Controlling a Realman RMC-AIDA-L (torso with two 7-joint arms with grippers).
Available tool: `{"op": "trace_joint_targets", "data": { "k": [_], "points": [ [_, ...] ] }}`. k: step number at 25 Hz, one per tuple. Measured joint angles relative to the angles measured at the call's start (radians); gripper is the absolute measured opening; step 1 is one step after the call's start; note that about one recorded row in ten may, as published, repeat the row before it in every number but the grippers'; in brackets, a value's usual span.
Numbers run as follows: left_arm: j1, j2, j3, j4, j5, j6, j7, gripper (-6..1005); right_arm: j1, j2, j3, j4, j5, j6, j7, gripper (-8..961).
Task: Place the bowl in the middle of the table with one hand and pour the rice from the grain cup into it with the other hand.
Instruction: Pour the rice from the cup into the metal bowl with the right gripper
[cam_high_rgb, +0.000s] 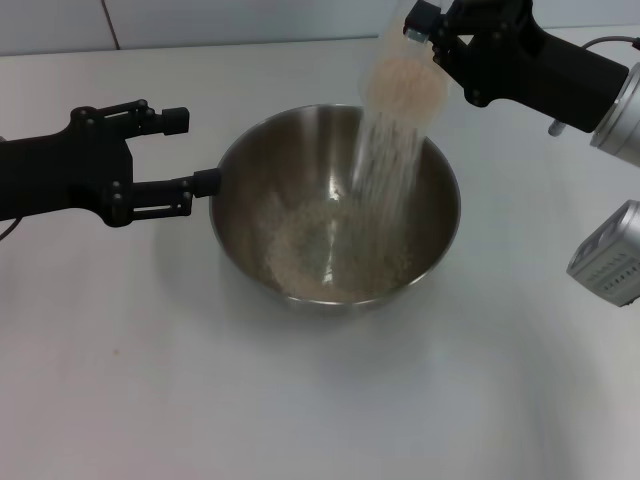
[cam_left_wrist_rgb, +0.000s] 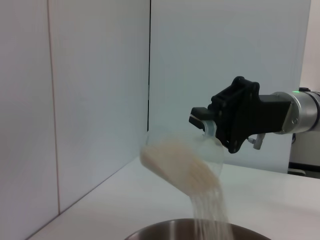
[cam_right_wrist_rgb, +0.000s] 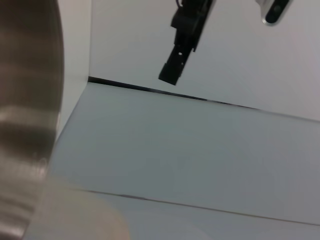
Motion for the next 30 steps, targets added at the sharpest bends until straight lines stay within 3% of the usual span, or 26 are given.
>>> {"op": "trace_joint_targets", "data": {
  "k": [30],
  "points": [
    [-0.016,-0.002,-0.002,0.000,0.000,-0.029,0.007,798,-0.008,0.000,-0.125,0.009,0.033,0.062,-0.329,17]
  ]
}}
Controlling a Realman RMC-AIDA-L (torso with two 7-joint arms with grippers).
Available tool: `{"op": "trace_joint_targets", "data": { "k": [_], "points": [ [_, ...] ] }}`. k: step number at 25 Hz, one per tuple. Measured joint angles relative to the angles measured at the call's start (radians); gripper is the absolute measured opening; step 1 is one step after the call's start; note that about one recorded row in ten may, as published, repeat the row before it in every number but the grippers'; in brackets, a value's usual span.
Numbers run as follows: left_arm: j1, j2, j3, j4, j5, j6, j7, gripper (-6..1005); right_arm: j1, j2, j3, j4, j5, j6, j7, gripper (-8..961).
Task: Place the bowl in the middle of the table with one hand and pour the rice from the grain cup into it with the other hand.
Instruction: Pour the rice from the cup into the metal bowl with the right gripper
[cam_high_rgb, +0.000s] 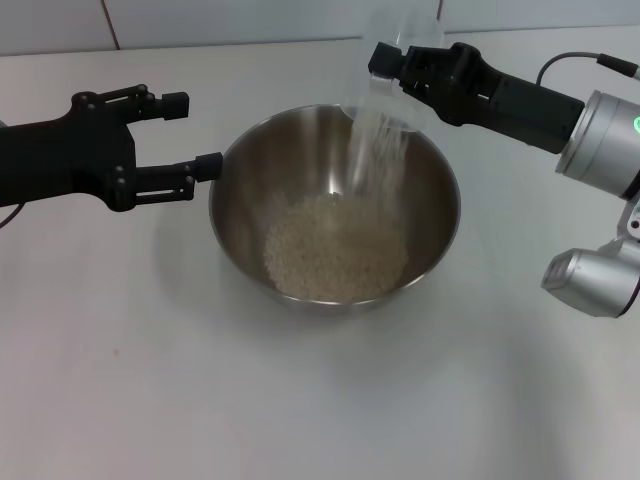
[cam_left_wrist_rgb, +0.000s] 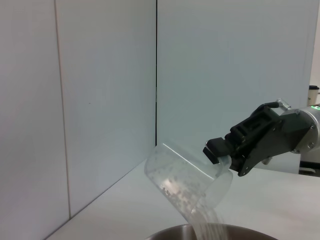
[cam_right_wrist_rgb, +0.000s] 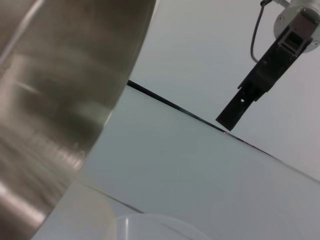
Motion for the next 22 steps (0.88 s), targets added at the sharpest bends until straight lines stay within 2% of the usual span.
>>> {"op": "trace_joint_targets", "data": {
  "k": [22],
  "points": [
    [0.000,0.006,0.000,0.000,0.001,0.000,0.003,798,-0.023,0.000,-0.071,0.007,0.074,0.003,-0.022,17]
  ]
}}
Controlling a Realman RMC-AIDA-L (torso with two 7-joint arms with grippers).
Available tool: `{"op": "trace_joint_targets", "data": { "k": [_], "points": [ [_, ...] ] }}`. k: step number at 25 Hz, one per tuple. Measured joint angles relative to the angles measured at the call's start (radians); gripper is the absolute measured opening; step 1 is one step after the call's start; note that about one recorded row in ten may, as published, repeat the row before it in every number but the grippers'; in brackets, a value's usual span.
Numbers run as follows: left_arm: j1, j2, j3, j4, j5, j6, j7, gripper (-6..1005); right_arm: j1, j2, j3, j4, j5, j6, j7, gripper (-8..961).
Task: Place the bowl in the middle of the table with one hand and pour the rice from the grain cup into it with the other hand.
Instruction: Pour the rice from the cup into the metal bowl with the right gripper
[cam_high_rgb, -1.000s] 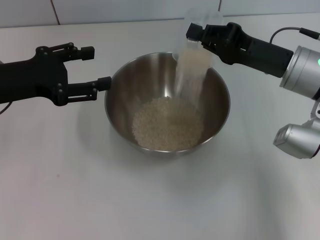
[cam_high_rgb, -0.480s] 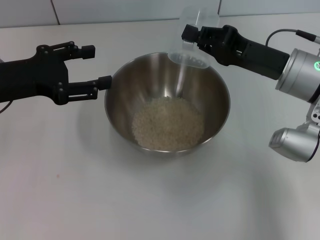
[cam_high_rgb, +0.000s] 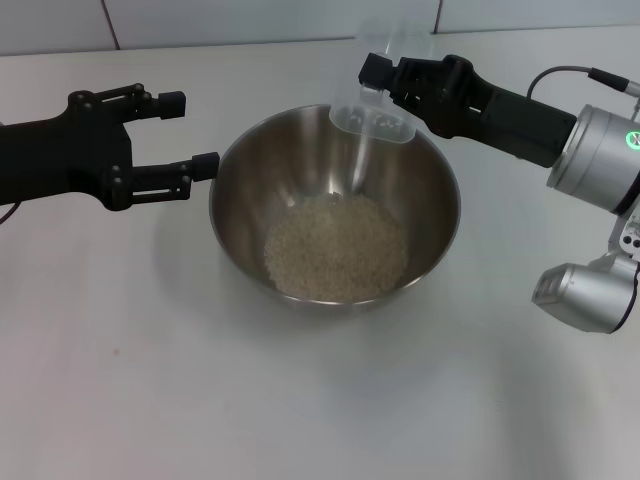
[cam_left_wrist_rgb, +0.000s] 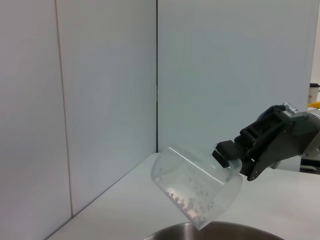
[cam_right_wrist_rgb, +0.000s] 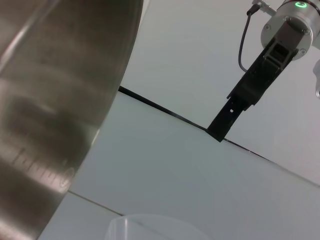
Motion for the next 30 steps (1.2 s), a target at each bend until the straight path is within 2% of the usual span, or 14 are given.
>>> {"op": "trace_joint_targets", "data": {
  "k": [5,10,14,15,16,18,24,26,30],
  "points": [
    [0.000,0.000,0.000,0.000,0.000,0.000,0.000,798,-0.013,0.000,-0.001,-0.006,0.020,-0.004,-0.004,16],
    [0.005,-0.002,0.000,0.010,0.000,0.004,0.000,798,-0.021,-0.001,-0.037,-0.007,0.133,-0.003,0.029,16],
    [0.005,-0.004,0.000,0.011,0.000,0.004,0.000,798,-0.032,-0.001,-0.106,-0.002,0.372,0.044,0.204,16],
    [0.005,-0.004,0.000,0.011,0.000,0.004,0.000,798,-0.032,-0.001,-0.106,-0.002,0.372,0.044,0.204,16],
    [0.005,-0.004,0.000,0.012,0.000,0.003,0.000,798,-0.033,-0.001,-0.129,0.005,0.448,0.077,0.293,16],
    [0.006,-0.004,0.000,0.012,-0.001,0.003,0.000,798,-0.033,-0.001,-0.134,0.008,0.468,0.089,0.339,16],
    [0.005,-0.004,0.000,0.018,-0.004,0.002,0.001,798,-0.044,-0.009,-0.123,0.017,0.572,0.138,0.691,16],
    [0.003,-0.004,0.000,0.022,-0.004,0.002,0.002,798,-0.062,-0.014,-0.097,0.015,0.580,0.138,0.846,16],
    [0.000,-0.004,0.000,0.023,-0.004,0.001,0.003,798,-0.085,-0.021,-0.055,0.013,0.550,0.133,0.993,16]
  ]
}}
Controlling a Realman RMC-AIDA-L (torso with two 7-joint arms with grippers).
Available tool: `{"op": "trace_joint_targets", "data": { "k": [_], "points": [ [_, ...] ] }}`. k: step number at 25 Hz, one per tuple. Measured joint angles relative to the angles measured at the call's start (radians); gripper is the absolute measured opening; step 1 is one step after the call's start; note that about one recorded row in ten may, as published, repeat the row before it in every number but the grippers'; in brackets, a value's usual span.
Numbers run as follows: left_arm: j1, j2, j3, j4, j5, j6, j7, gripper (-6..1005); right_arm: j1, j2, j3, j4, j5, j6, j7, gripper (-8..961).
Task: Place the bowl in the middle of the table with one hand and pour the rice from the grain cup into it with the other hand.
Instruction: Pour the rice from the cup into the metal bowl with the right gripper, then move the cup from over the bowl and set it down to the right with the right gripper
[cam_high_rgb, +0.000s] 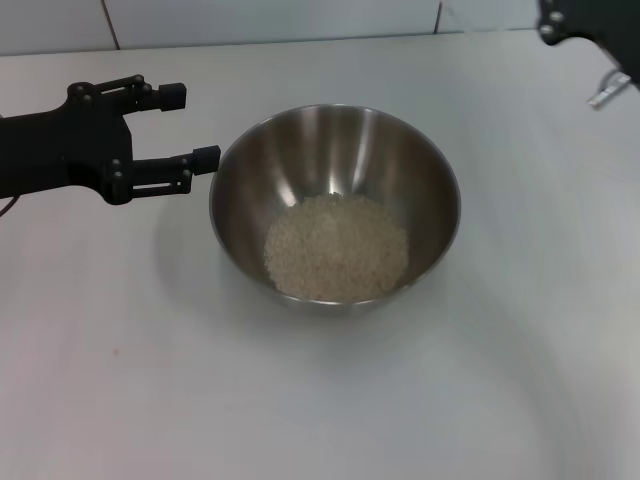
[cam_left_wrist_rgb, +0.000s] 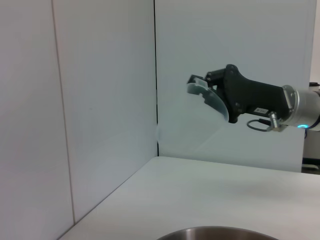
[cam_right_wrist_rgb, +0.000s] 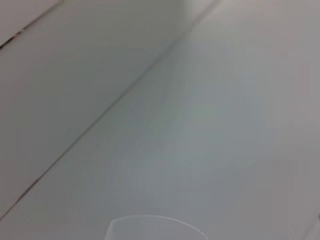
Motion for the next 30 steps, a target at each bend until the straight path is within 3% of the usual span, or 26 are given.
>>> {"op": "trace_joint_targets", "data": {
  "k": [5,11,16,21,30],
  "points": [
    [0.000,0.000,0.000,0.000,0.000,-0.001,0.012,798,-0.054,-0.021,0.132,-0.037,-0.141,-0.007,0.331,16],
    [-0.003,0.001,0.000,-0.002,0.000,-0.001,0.030,798,-0.044,-0.079,0.328,-0.031,-0.557,-0.041,0.830,16],
    [-0.007,0.000,0.000,-0.006,0.001,-0.001,0.036,798,-0.005,-0.090,0.394,-0.006,-0.757,-0.093,0.967,17],
    [-0.007,-0.001,0.004,-0.007,0.002,0.003,0.049,798,0.020,-0.090,0.405,0.023,-0.848,-0.115,0.987,17],
    [0.002,-0.003,0.009,-0.009,0.001,0.007,0.052,798,0.019,-0.086,0.446,0.099,-0.861,-0.110,0.985,17]
  ]
}}
